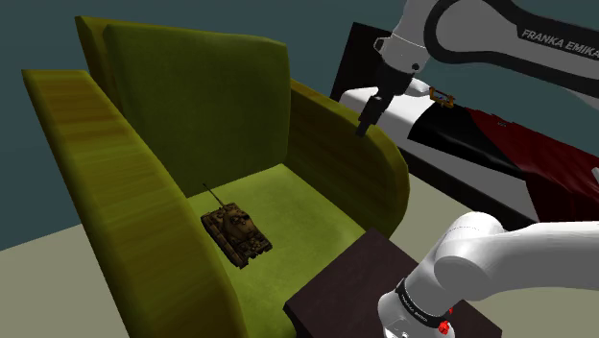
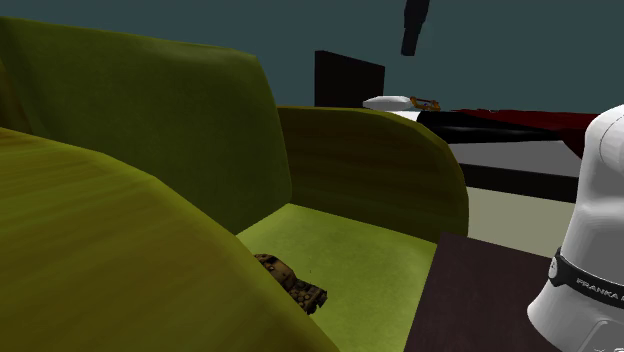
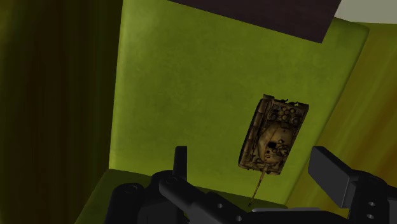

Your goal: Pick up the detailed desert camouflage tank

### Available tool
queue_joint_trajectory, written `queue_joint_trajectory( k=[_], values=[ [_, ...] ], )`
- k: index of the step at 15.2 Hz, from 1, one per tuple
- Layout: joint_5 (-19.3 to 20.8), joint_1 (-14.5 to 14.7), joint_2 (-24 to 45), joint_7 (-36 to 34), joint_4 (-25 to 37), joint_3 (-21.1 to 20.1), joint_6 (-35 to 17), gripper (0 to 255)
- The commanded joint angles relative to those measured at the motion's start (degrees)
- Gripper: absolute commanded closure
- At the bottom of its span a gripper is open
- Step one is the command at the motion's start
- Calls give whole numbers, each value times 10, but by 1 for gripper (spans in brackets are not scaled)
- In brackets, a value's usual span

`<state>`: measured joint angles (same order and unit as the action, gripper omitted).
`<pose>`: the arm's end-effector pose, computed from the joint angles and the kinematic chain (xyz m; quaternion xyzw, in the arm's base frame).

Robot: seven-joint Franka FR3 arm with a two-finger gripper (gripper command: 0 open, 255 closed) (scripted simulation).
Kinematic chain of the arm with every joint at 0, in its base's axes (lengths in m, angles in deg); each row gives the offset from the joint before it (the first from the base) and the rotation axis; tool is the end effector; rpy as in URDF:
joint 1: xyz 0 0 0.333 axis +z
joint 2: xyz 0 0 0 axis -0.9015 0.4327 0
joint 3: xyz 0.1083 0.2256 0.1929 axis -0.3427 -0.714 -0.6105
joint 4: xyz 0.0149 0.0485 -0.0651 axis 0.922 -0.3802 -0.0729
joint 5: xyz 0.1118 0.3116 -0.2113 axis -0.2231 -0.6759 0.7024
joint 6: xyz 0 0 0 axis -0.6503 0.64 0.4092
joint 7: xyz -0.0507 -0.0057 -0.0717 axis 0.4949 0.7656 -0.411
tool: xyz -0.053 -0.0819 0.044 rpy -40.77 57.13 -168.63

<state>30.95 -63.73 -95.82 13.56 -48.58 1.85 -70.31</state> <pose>0.3213 0.0263 0.6201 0.9915 0.1133 0.0517 0.0387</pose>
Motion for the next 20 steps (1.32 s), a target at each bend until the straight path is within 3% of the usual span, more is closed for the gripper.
queue_joint_trajectory(
  k=[1,11,20],
  values=[
    [0,0,0,0,0,0,0,0],
    [-30,5,148,-85,-25,-55,-148,0],
    [-27,7,324,-164,17,-99,-261,0]
  ],
)
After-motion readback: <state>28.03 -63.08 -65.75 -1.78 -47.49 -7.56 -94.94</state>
